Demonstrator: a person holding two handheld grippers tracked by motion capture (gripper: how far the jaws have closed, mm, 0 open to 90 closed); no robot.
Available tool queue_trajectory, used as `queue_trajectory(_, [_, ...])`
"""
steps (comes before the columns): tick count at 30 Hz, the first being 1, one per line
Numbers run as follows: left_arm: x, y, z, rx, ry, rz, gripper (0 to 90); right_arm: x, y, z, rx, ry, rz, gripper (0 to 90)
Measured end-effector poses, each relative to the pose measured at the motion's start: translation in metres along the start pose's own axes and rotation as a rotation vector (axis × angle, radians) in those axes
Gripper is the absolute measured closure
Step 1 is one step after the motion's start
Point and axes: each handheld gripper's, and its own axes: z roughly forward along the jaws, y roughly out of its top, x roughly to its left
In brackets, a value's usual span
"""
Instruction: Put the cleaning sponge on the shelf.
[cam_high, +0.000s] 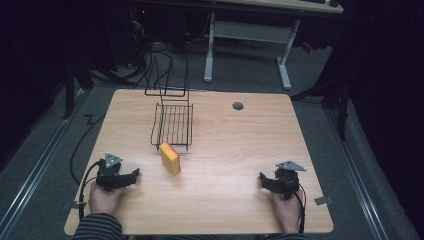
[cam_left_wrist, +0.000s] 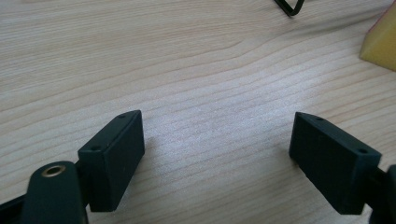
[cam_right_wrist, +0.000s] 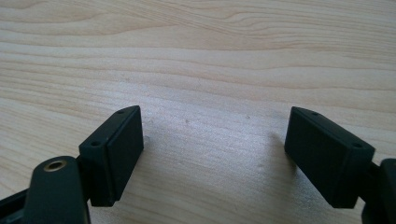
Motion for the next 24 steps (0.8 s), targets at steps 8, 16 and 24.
queue_trajectory(8, [-0.0001,0.0005,0.0007,0.004,0.001,0.002,17.1,0.0001,0.0000,0.0000,0.000,-0.001,-0.001,19.6])
queue_trajectory(16, [0.0003,0.0005,0.0006,0.006,-0.005,0.012,15.7,0.0001,0.0000,0.0000,0.001,-0.001,-0.001,19.6])
queue_trajectory(24, [0.0036,0.0002,-0.0032,-0.014,0.001,-0.001,15.6,0.0001,0.0000,0.0000,0.000,-0.001,-0.001,19.6])
